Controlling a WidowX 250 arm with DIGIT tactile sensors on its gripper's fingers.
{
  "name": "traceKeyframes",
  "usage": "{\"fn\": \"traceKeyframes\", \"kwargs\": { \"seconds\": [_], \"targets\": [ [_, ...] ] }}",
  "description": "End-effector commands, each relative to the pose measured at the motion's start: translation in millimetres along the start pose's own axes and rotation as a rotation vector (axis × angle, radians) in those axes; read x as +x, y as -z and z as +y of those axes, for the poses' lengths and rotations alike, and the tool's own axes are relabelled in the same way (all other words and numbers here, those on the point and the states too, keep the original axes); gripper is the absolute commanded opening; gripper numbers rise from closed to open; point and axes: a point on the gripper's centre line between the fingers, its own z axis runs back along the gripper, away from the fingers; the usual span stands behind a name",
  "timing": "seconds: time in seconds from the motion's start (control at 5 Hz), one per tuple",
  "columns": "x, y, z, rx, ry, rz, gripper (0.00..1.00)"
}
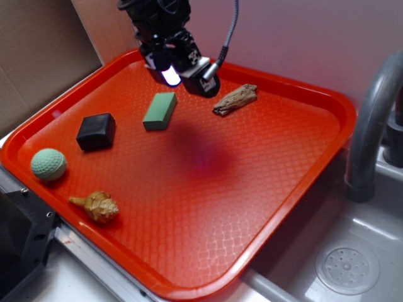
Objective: Grab the wood chip.
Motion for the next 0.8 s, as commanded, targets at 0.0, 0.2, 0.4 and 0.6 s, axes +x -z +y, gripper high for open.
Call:
{"fn": "traceKeyframes", "kwargs": {
  "seconds": [0.0,0.2,0.4,0.6],
  "targets": [
    [33,23,8,0.054,0.04,-0.002,1.0],
    [45,39,6,0.108,0.094,-0.033,1.0],
    [61,52,7,0.124,0.096,-0.01,1.0],
    [56,63,6,0.117,0.1,0.032,0.59]
  ]
}}
